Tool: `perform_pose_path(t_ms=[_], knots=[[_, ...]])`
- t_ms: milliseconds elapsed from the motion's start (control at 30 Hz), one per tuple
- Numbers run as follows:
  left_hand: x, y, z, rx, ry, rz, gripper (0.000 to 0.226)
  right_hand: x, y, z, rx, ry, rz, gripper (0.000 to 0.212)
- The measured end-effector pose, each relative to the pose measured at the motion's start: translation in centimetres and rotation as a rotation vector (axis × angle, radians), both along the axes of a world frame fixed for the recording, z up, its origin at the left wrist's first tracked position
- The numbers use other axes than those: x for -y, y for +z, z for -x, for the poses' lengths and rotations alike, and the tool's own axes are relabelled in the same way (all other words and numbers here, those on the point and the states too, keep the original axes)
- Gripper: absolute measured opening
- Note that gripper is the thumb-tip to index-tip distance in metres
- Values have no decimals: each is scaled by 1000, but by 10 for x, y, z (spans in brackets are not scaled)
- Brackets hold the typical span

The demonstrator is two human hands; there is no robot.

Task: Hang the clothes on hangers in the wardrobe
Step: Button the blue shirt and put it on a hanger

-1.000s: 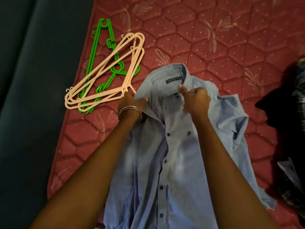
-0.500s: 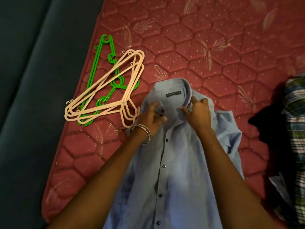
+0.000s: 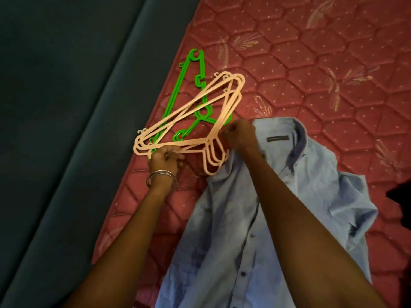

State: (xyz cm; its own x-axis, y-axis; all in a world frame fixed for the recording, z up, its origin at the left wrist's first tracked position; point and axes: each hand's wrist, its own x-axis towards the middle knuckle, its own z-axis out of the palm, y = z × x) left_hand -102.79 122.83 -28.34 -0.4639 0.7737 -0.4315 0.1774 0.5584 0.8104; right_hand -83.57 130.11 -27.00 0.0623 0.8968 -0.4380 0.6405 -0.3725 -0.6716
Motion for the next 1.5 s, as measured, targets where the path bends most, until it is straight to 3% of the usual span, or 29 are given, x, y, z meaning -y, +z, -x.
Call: perform_pose_path(t_ms=[100,167,367,467,667,767,867,933,1000,1067,1100,1133,1167,1267,1300,1400,1500], knots=[[-3,-3,19,-50,-41,15,23,4,-21,29,215,136,48,44],[-1,-1,28,-64,-54,28,25,13,-31,43,324,160,27,49],[13,-5,43,-31,-77,37,23,24,-39,56,238,30,7,31],[19,-2,44,-27,-69,43,21,25,-37,58,253,-25,15,32],[23,2,48,-22,-72,11,20,8,-25,65,-8,-154,4,20],[22,7,49,-33,-59,-27,20,-5,-20,62,-184,-178,113,31],[18,16,53,-88,-8,-119,18,-3,-7,47,-309,-163,111,26],[13,26,56,-271,-23,-231,17,2,11,43,-381,-76,31,21],[10,51,52,-660,-81,-424,18,9,33,40,-435,-18,-6,25],[10,83,37,-1096,-72,-661,18,18,51,30,-362,18,-76,30],[10,97,32,-1224,-43,-708,25,24,56,23,-229,43,-129,28],[6,104,30,-1129,-15,-674,22,28,56,13,-65,52,-179,24],[2,111,28,-855,29,-590,18,33,56,-1,99,35,-202,20],[-10,118,28,375,265,-249,16,57,66,-42,167,8,-189,19],[-7,121,25,543,222,-103,23,68,75,-57,167,44,-215,21],[12,128,3,433,-253,226,22,95,100,-89,281,204,-273,18],[44,134,-34,515,-360,281,14,120,117,-106,402,351,-204,28]])
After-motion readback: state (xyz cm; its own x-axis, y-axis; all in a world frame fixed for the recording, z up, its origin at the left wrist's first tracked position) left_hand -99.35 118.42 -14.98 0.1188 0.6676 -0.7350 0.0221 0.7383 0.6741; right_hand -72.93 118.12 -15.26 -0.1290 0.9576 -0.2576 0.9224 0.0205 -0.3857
